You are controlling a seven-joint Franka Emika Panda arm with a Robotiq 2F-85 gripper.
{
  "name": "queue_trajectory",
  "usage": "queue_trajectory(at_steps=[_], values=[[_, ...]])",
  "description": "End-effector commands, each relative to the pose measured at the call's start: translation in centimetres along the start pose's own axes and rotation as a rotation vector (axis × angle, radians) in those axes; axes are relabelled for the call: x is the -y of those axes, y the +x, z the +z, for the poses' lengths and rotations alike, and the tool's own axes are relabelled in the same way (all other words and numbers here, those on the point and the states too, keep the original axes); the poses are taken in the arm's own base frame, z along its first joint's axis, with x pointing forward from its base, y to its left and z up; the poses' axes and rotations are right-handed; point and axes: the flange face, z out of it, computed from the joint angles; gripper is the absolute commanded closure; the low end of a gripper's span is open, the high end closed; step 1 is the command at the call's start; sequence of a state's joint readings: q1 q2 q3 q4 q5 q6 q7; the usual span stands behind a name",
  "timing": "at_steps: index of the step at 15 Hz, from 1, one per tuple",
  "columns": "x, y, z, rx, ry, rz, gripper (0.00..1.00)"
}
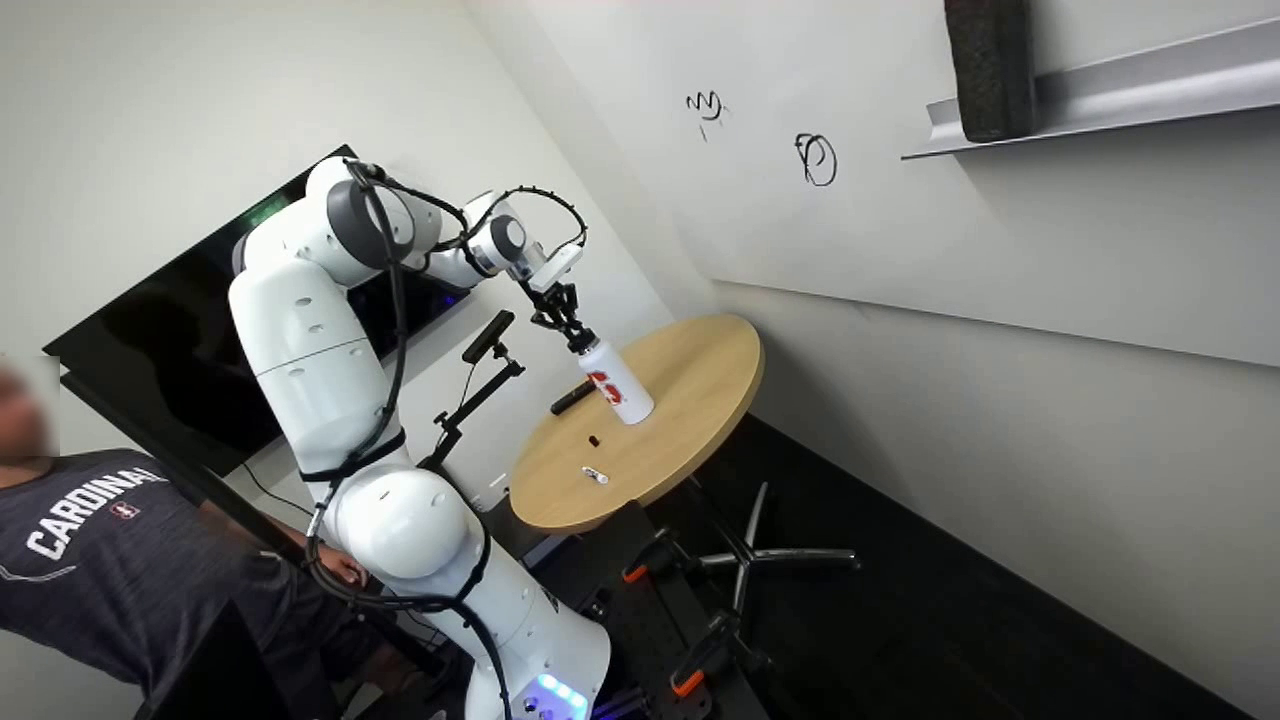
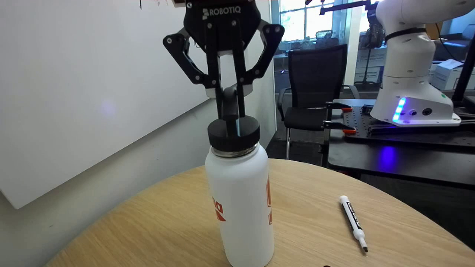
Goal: Pick up the black lid and put it on top of the white bottle
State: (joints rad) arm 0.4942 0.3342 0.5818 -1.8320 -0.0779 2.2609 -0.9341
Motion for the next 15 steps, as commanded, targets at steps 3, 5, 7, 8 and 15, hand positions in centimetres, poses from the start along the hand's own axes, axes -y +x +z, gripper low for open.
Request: queue_trajectory(at_steps=[3,5,7,8,15], values=[[0.3,-0.1,-0.9,0.031,-0.008,0.023,0.3],[0.5,0.1,-1.3,0.035,-0.015,0.029,0.14],[0.7,0.3,-1.9,0.039,-0.02,0.04,0.01],[1.0,0.6,-2.5,0.039,-0.024,0.045,0.0],[3.5,2.3,-7.9,0.047,-0.072,0.076,0.0]])
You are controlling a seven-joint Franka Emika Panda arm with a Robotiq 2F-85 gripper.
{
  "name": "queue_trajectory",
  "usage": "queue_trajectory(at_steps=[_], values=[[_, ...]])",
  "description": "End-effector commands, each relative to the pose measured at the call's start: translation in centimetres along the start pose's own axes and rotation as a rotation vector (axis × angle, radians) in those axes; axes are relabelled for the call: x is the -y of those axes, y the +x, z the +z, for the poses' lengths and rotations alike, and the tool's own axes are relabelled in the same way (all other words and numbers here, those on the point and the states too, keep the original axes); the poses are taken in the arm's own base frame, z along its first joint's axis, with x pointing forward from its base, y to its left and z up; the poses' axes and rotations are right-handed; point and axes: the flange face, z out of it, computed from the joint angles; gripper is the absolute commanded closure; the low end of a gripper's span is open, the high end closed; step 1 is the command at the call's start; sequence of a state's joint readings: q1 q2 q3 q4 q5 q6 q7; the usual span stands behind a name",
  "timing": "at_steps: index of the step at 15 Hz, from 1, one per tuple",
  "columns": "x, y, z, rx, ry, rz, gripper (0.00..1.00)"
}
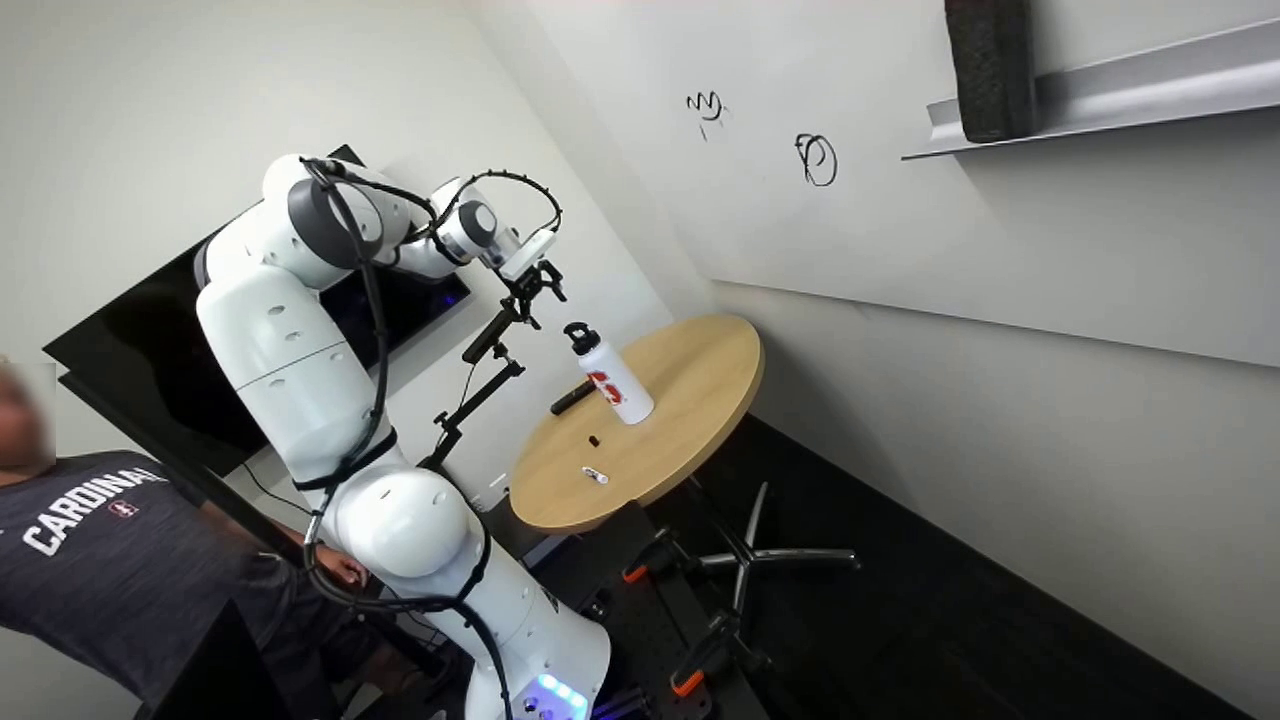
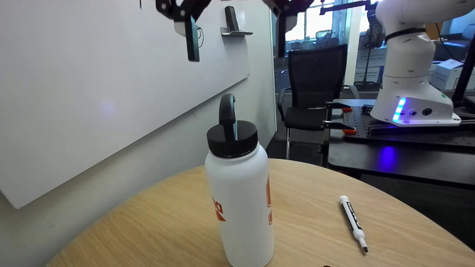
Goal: Pick up the black lid and put it on top of the white bottle
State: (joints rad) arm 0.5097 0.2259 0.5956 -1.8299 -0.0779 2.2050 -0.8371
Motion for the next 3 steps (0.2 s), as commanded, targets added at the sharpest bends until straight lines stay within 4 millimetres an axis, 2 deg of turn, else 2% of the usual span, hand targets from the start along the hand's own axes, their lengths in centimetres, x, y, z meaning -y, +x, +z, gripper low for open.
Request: queue_trajectory(at_steps=[1,3], values=[[1.54,0.11,-3.18,0.028,-0.017,0.021,0.0],[2.08,0.35,-4.12,0.03,-0.03,0.02,0.0]])
